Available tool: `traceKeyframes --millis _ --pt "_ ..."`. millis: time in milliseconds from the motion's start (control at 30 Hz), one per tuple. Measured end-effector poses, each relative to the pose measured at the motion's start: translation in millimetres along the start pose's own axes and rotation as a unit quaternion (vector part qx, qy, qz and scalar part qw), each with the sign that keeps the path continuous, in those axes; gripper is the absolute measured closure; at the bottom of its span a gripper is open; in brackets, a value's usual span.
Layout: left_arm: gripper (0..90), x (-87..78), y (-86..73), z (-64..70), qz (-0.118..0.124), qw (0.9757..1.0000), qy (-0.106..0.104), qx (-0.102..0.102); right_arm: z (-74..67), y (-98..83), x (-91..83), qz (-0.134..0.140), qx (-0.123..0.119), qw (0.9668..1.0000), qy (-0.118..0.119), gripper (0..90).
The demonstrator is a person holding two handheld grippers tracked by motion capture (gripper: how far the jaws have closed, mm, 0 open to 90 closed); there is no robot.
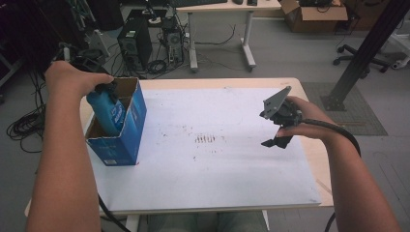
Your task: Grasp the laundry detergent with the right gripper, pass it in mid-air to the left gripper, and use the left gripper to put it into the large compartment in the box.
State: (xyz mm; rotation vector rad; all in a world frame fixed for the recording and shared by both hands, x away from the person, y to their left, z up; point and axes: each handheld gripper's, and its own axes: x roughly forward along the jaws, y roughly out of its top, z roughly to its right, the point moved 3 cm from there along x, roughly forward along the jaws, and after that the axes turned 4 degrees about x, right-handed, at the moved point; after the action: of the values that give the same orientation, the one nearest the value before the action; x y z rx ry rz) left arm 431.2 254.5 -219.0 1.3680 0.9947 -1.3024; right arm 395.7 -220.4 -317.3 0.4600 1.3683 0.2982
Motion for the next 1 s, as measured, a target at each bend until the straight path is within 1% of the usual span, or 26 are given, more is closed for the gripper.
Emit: traceKeyframes --millis 400,467,500,733,1000 --pt "37.5 31.7 -2.4 -0.8 -0.014 0.9999 0.0 -0.001 -1.5 0.5 1.7 0.005 -0.002 1.0 0.001 2.5" --pt "37.5 35.6 -2.7 -1.9 -0.015 0.9999 0.002 -0.001 -1.1 0.3 2.5 0.007 -0.005 1.0 0.002 2.5" --pt "37.4 37.6 -2.9 -2.3 -0.016 0.9999 0.002 -0.003 -1.7 -0.1 2.1 0.003 -0.001 1.0 0.001 2.5" --pt "37.5 52.2 -4.8 -6.1 -0.016 0.9998 0.009 -0.011 -2.2 0.4 2.0 0.003 -0.002 1.0 0.002 2.5" --pt "37.5 66.4 -7.8 -10.8 -0.023 0.9996 0.012 -0.014 -3.1 2.8 3.0 0.002 -0.005 1.0 0.003 2.5"
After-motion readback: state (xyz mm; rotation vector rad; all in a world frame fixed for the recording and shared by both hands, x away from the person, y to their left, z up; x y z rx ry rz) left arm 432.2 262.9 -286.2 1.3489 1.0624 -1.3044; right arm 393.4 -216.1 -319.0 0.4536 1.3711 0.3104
